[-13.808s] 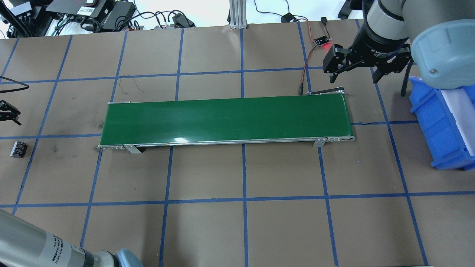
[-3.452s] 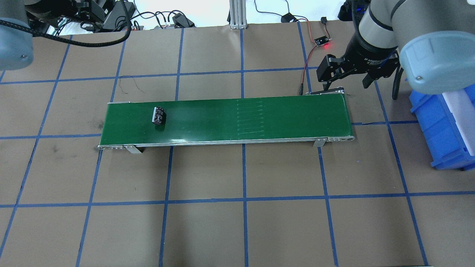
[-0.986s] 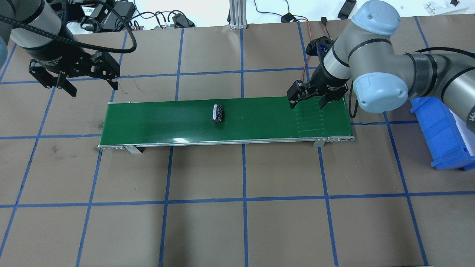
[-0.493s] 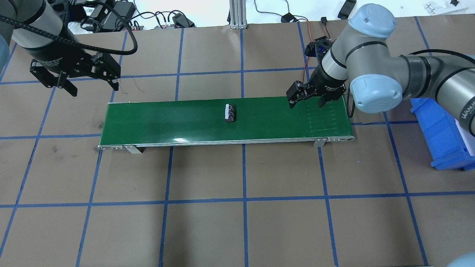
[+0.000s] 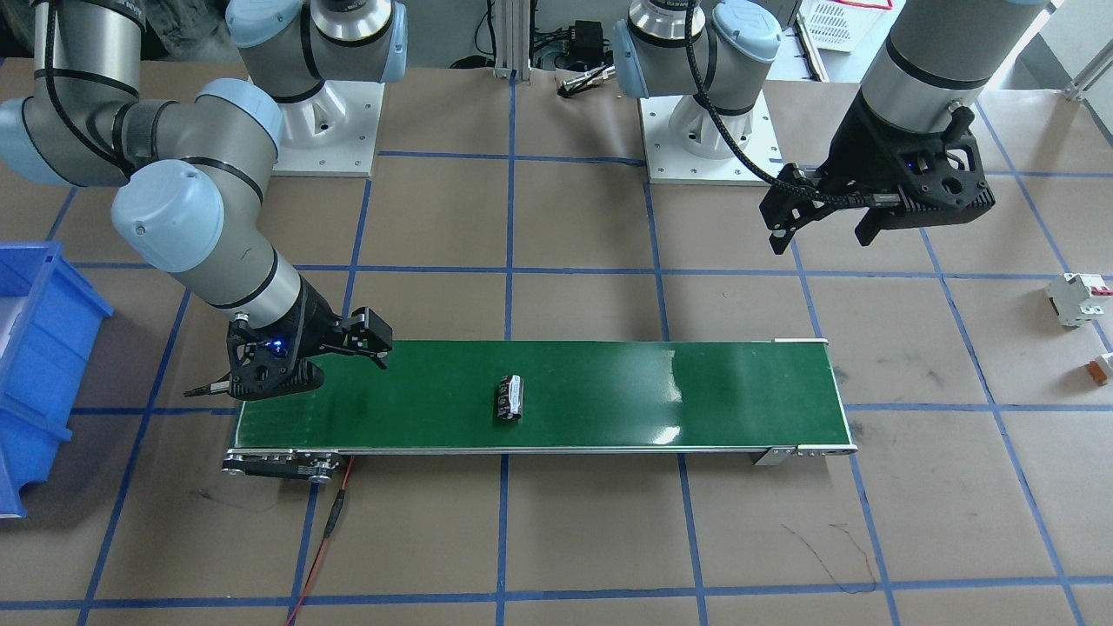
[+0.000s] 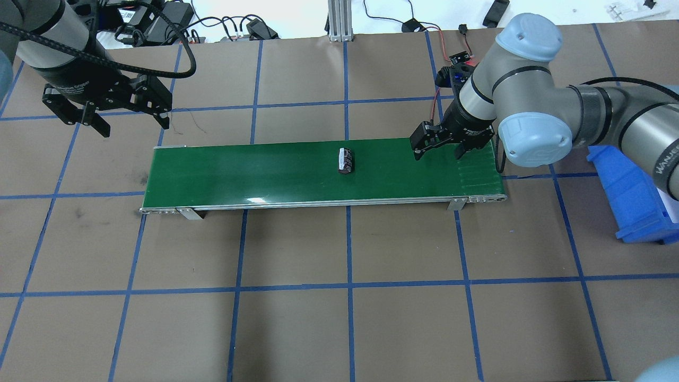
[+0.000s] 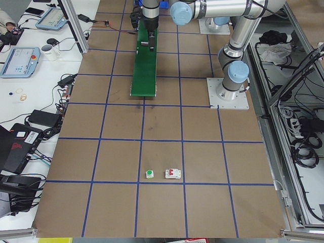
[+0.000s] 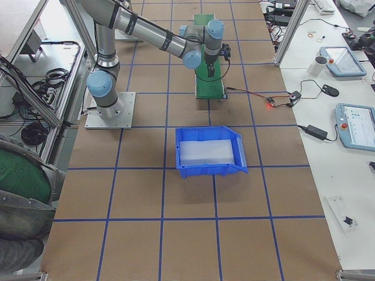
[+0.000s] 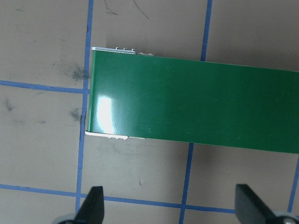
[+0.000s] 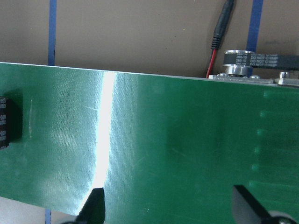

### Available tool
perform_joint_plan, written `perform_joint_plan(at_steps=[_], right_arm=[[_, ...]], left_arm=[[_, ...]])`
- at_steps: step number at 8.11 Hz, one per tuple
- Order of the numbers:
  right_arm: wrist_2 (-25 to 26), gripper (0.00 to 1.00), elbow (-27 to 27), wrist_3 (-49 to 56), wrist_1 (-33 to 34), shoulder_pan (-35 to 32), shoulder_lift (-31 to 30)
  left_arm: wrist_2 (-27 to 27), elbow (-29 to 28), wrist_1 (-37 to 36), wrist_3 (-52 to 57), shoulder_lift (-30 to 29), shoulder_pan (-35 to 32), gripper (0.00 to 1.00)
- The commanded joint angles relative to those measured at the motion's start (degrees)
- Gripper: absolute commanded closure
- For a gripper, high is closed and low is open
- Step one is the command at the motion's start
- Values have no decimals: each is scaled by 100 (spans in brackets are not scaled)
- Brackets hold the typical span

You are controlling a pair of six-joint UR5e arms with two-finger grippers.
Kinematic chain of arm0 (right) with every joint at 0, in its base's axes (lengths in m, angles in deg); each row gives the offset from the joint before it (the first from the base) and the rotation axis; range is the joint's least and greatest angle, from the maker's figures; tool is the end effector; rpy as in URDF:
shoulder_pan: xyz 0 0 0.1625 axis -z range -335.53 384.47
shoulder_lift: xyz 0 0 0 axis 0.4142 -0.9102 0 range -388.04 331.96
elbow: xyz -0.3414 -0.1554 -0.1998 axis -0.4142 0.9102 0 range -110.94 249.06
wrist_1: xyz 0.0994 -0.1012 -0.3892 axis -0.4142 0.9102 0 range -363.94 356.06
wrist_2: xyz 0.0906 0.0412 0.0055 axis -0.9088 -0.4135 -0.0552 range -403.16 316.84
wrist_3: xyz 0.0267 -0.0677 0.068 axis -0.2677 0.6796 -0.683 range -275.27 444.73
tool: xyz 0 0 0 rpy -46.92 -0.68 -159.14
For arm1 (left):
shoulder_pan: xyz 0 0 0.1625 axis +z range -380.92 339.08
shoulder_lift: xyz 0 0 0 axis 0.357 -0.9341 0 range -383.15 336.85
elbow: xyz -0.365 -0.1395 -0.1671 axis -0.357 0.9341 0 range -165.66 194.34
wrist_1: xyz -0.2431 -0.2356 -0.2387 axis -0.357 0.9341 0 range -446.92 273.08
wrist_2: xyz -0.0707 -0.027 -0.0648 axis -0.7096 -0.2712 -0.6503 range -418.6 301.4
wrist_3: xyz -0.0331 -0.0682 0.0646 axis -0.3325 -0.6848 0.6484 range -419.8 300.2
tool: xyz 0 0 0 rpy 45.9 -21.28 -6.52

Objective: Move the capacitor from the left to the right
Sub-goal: 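Lower the right gripper over the belt's far end while the capacitor rides toward it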

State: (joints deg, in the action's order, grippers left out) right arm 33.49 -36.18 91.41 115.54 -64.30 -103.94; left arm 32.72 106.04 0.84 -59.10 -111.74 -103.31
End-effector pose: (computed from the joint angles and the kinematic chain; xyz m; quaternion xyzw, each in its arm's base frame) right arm 0.1446 -0.5486 0.2858 -0.0474 0.9921 -0.0092 0.1159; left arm -0.0657 -0.4977 0.4892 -0.0604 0.9980 -0.0161 0.0127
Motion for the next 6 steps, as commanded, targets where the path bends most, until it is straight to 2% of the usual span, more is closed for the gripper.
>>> perform_joint_plan(at_steps=[1,6], right_arm=[[16,5,-22,0,22,0,5],[-45,5,-31,-35,163,0,102]], left_arm=[[0,-3,-14,0,0,-5,0],[9,-12,-14,0,9,4,0]])
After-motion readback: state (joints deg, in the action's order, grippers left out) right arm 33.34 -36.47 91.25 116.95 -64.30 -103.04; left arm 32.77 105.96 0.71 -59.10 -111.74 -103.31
